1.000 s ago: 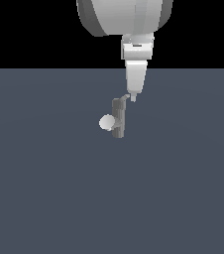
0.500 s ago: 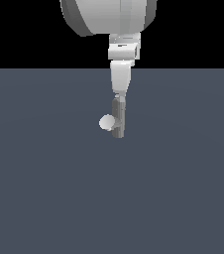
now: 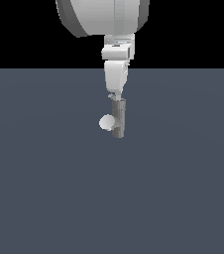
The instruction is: Turn on the faucet by rotating a designated handle.
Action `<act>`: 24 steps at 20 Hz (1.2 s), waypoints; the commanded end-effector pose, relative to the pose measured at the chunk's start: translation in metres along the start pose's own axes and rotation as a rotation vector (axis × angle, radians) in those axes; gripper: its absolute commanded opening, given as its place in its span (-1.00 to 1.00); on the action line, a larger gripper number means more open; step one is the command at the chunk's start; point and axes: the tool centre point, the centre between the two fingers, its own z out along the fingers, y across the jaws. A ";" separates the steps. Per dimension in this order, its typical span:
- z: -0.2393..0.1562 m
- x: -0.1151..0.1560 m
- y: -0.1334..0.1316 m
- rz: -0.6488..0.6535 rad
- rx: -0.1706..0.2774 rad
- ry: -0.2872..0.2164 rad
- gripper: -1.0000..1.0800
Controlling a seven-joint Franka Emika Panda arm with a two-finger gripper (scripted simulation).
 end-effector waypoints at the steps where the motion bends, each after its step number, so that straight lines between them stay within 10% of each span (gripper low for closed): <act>1: 0.005 -0.028 0.000 -0.032 -0.008 -0.006 -1.00; 15: 0.014 -0.085 -0.019 -0.063 -0.028 -0.011 -1.00; 16: 0.014 -0.085 -0.019 -0.063 -0.028 -0.011 -1.00; 17: -0.002 -0.027 -0.033 0.019 -0.006 0.011 -1.00; 24: 0.003 -0.044 -0.048 -0.002 -0.011 0.005 -1.00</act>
